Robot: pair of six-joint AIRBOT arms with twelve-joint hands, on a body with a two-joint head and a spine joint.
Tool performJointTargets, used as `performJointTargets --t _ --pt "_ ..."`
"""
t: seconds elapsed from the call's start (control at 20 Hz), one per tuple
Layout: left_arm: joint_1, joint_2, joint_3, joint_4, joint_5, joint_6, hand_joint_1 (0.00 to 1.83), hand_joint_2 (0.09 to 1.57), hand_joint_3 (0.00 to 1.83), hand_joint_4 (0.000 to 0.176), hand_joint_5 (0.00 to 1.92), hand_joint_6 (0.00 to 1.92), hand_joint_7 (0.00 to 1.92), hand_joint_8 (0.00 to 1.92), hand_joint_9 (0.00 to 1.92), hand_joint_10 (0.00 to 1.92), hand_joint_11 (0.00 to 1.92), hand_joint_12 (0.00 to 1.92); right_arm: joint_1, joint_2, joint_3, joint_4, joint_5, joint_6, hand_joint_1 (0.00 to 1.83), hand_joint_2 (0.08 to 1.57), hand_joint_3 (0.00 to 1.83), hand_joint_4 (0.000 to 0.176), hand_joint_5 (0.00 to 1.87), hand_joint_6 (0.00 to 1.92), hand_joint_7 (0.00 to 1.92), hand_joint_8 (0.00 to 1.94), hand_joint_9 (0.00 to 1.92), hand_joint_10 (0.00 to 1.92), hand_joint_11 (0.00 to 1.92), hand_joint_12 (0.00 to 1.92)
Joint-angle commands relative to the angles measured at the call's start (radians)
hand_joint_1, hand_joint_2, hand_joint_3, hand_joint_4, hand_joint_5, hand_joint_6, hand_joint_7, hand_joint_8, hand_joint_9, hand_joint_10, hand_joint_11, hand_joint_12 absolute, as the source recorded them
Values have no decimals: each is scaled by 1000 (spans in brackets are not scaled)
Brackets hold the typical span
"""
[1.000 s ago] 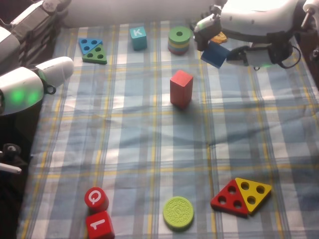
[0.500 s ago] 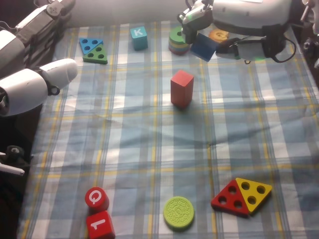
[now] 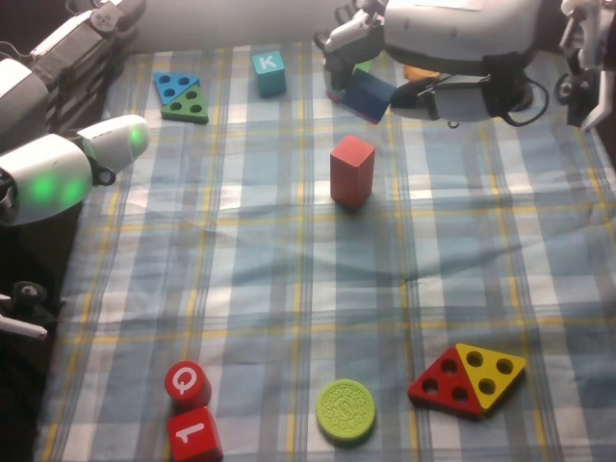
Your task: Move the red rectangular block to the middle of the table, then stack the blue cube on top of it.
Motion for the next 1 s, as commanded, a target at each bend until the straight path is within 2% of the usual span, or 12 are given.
performJointTargets --t 0.0,0.15,0.25,0.35,0.45,0.5,0.6,0.7,0.75,0.8,0.9,0.95 --pt "-9 -5 6 2 -121 -6 819 1464 0 49 13 2 0 0 0 0 8 24 17 -4 0 11 97 1 1211 1221 0 0 828 1050 773 1554 600 1662 424 1921" --pt "-9 -6 5 1 -124 -6 846 1461 0 59 15 2 0 0 0 0 0 61 17 -14 2 10 99 4 1177 1231 0 0 773 1186 775 1474 569 1463 296 1885" --pt "-9 -7 6 1 -125 -6 873 1457 0 55 11 0 0 0 0 0 0 21 17 -20 3 9 104 7 1169 1228 0 0 731 1273 827 1361 639 1303 408 1727" --pt "-9 -7 5 -1 -126 -7 879 1451 0 50 15 1 0 0 0 0 0 20 17 -28 4 7 105 8 1118 1274 1 26 676 1422 727 1423 508 1291 254 1789" --pt "-9 -7 5 -2 -128 -7 839 1459 1 64 5 1 0 0 0 0 0 10 16 -37 7 4 105 10 1124 1271 0 14 733 1428 677 1391 443 1170 202 1741" --pt "-9 -7 4 -2 -129 -8 837 1462 2 46 11 4 0 0 0 0 0 1 13 -41 9 1 105 13 1124 1264 0 29 733 1397 700 1388 467 1174 233 1738" --pt "-9 -7 4 -2 -130 -8 846 1459 0 53 16 5 0 0 0 0 0 0 10 -46 13 -18 105 34 1109 1286 0 29 700 1452 660 1438 405 1226 186 1781" --pt "-9 -7 3 -3 -134 -8 832 1465 2 58 15 3 0 0 0 0 0 0 10 -60 36 -91 106 140 1087 1313 1 26 664 1520 607 1497 348 1257 139 1810" --pt "-9 -7 3 -3 -134 -8 849 1464 1 58 15 3 0 0 0 0 0 0 10 -63 41 -96 107 155 1099 1307 0 0 693 1511 601 1471 326 1170 71 1788" --pt "-9 -7 3 -3 -134 -8 868 1464 0 52 16 2 0 0 0 0 0 0 6 -64 43 -96 108 159 1105 1299 0 3 710 1475 607 1473 347 1184 80 1824" --pt "-9 -7 2 -4 -135 -8 857 1466 1 60 10 1 0 0 0 0 0 0 2 -63 44 -96 109 161 1096 1304 0 24 688 1466 615 1506 346 1278 111 1848" --pt "-9 -7 2 -5 -136 -9 868 1466 0 50 16 3 0 0 0 0 0 0 1 -63 43 -96 109 162 1094 1304 0 32 676 1459 627 1514 354 1295 120 1849"
